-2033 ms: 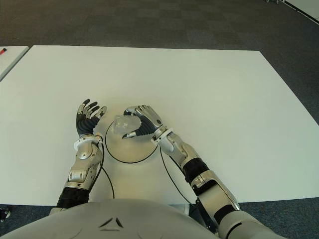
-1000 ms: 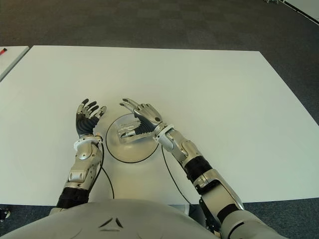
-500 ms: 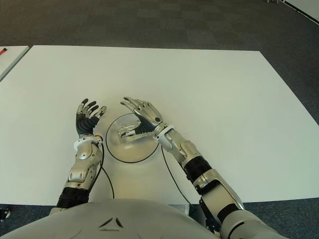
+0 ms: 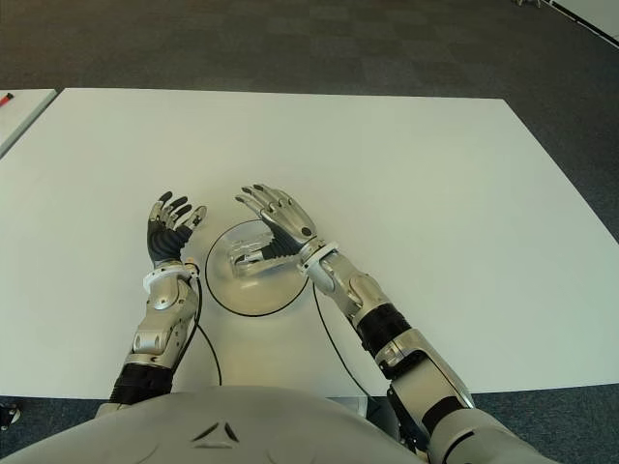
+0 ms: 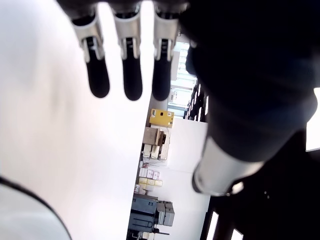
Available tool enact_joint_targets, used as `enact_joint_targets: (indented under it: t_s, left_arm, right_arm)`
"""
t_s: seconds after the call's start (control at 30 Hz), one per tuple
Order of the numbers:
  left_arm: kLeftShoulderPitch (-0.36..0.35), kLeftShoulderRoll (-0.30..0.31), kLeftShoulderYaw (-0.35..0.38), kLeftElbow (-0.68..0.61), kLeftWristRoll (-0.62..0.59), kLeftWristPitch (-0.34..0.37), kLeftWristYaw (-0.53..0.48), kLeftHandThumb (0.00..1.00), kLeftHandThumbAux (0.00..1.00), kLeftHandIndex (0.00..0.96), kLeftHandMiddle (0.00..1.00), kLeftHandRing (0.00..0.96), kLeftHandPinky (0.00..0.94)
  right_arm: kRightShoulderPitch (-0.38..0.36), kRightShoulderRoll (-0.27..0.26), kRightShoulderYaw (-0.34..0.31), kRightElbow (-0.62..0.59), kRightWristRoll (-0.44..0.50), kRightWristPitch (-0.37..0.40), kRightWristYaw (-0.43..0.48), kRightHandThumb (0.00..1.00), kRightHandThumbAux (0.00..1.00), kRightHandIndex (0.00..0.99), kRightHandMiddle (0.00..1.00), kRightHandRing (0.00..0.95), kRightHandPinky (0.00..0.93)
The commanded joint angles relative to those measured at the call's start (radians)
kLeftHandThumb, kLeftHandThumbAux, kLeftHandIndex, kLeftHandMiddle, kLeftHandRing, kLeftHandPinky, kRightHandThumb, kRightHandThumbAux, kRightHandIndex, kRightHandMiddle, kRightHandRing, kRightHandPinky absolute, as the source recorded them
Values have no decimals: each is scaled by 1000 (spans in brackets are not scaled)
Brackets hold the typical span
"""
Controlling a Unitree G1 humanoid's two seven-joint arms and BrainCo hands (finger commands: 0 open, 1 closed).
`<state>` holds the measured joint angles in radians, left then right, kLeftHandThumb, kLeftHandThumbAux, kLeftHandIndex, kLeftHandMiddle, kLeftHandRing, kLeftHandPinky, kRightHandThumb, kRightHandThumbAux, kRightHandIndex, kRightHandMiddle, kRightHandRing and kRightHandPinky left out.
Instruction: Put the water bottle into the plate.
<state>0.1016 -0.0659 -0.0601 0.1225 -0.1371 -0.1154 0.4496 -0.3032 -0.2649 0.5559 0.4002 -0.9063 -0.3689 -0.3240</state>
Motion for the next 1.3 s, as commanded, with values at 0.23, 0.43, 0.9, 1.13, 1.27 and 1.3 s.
enact_joint_targets:
  t_s: [0.23, 0.43, 0.9, 1.13, 1.27, 1.3]
  left_arm:
    - [7, -114, -8, 0, 2, 17, 11, 105, 880, 187, 264, 273, 294]
    - [6, -112, -7, 3, 3, 13, 10, 110, 883, 183, 265, 273, 293]
    - [3, -110, -3, 7, -3, 17, 5, 100, 876, 167, 270, 276, 299]
    - [1, -107, 0, 9, -3, 21, 5, 99, 863, 155, 269, 277, 297]
    - [2, -104, -1, 8, -1, 21, 3, 96, 860, 154, 271, 276, 296]
    - [3, -103, -1, 8, -1, 21, 2, 95, 860, 154, 271, 276, 294]
  right_arm:
    - [13, -8, 3, 2, 12, 15, 15, 28, 359, 0, 0, 0, 0]
    - [16, -5, -6, -8, 19, 24, 14, 17, 353, 0, 0, 0, 0]
    - [39, -11, -60, -50, 89, -46, -46, 0, 372, 0, 0, 0, 0]
    - [48, -20, -100, -76, 130, -104, -87, 0, 420, 0, 0, 0, 0]
    - [55, -31, -141, -73, 189, -139, -85, 0, 449, 0, 0, 0, 0]
    - [53, -45, -162, -57, 212, -156, -88, 0, 455, 0, 0, 0, 0]
